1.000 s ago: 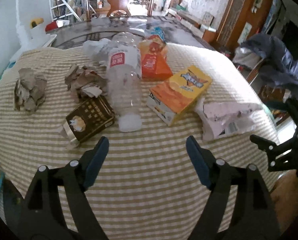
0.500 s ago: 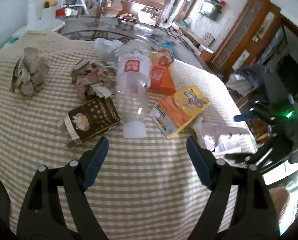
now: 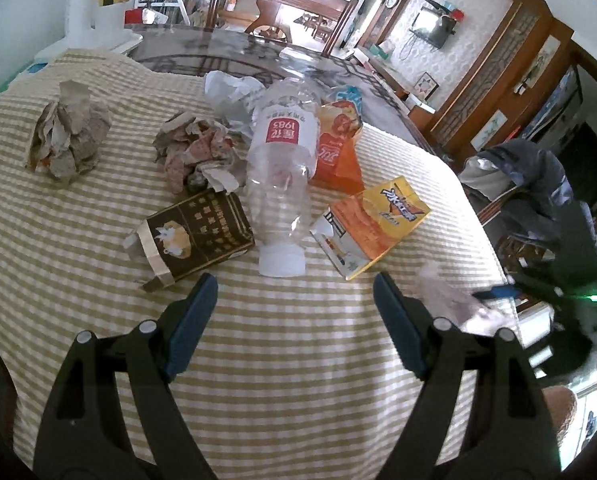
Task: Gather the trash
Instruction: 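Close the right tool on the pink paper bag with barcode, then grasp the white folded paper box with the left tool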
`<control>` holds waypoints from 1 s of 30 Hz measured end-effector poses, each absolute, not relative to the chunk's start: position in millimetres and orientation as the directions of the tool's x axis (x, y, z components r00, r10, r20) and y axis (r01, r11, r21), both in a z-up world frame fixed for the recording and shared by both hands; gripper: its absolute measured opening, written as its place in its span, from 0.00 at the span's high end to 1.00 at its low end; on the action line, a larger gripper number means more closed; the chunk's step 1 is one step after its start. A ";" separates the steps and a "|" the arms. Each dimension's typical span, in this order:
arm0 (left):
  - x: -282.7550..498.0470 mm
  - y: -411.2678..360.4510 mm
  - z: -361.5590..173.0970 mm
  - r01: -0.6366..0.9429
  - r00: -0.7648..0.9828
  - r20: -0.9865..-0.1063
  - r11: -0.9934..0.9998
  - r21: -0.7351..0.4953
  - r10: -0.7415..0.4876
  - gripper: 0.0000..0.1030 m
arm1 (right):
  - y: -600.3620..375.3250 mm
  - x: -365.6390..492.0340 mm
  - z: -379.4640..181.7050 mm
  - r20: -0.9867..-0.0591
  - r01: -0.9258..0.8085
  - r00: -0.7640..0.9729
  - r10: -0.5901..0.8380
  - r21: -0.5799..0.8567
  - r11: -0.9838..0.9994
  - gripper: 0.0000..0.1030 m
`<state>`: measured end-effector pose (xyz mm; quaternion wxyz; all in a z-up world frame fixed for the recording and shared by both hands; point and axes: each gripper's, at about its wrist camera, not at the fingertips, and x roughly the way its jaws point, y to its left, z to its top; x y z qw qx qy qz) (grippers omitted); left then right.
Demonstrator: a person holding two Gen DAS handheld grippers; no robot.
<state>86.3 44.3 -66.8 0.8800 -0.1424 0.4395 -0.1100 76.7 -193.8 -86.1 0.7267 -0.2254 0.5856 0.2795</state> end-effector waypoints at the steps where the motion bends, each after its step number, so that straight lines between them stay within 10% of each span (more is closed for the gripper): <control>1: 86.1 42.6 -66.2 0.074 0.592 -0.741 0.937 -0.341 -0.317 0.25 | -202.3 71.0 -82.0 -0.967 -0.633 0.160 0.200 0.056 0.772 0.37; 9: 81.1 9.4 -61.5 0.161 0.603 -0.745 0.959 -0.235 -0.284 0.25 | -295.0 55.4 -79.0 -0.778 -0.151 0.315 0.543 0.524 0.838 0.37; 24: 179.9 -117.6 -85.4 0.485 0.480 -0.876 0.844 0.229 -0.039 0.17 | -329.9 63.9 -74.7 -0.727 -0.050 0.390 0.564 0.595 0.802 0.36; 30: 191.1 -99.7 -100.0 0.500 0.393 -0.919 0.840 0.212 -0.002 0.14 | -328.4 63.4 -71.4 -0.718 -0.078 0.380 0.583 0.604 0.793 0.36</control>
